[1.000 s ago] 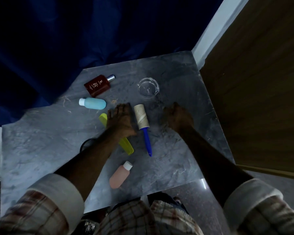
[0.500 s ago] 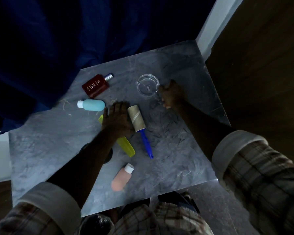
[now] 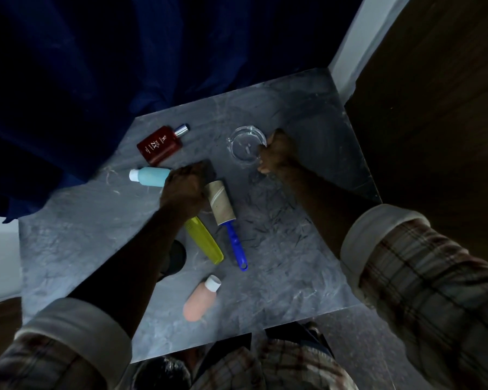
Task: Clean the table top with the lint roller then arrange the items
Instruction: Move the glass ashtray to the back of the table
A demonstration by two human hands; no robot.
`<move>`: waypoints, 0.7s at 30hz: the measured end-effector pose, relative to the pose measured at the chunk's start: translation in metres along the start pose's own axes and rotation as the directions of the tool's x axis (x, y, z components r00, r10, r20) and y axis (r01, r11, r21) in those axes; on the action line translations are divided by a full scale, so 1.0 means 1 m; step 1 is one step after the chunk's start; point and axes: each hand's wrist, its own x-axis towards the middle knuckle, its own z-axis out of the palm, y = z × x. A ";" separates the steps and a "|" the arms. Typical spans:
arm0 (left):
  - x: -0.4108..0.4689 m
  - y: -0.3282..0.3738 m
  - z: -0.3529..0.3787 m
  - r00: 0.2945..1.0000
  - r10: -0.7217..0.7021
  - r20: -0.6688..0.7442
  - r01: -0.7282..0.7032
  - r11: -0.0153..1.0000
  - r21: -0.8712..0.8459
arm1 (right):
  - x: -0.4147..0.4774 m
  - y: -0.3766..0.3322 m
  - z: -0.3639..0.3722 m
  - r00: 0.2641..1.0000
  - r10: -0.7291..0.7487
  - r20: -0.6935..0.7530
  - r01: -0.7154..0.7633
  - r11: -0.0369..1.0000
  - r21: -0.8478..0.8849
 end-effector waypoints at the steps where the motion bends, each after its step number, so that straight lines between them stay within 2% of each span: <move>1: 0.000 0.001 -0.001 1.000 0.001 -0.004 -0.001 1.000 -0.018 | -0.002 0.000 0.001 1.000 -0.004 -0.004 0.004 1.000 -0.003; 5: -0.002 0.002 -0.006 0.999 0.001 -0.046 -0.003 0.999 -0.045 | -0.010 0.000 0.002 1.000 -0.003 -0.008 0.004 0.996 0.091; 8: -0.003 0.008 -0.011 0.984 0.026 -0.177 -0.040 0.997 -0.071 | -0.012 0.001 0.004 1.000 0.004 0.014 -0.006 0.994 0.113; 10: -0.002 0.012 -0.014 0.975 -0.037 -0.220 0.002 0.987 -0.159 | -0.017 -0.002 0.005 0.999 -0.001 0.047 -0.007 0.983 0.182; 13: 0.005 0.018 -0.020 0.962 -0.222 -0.156 0.136 0.892 -0.431 | -0.026 -0.006 0.008 0.996 -0.054 0.071 0.035 0.968 0.250; 16: 0.008 0.027 -0.025 0.930 -0.334 -0.152 0.155 0.732 -0.664 | -0.038 -0.013 0.007 0.991 -0.105 0.084 0.081 0.965 0.251; 18: 0.005 0.028 -0.027 0.900 -0.396 -0.184 0.143 0.666 -0.732 | -0.045 -0.017 0.004 0.990 -0.117 0.081 0.095 0.966 0.239; 21: -0.002 0.025 -0.027 0.903 -0.379 -0.203 0.116 0.669 -0.734 | -0.055 -0.022 -0.001 0.987 -0.147 0.071 0.129 0.969 0.209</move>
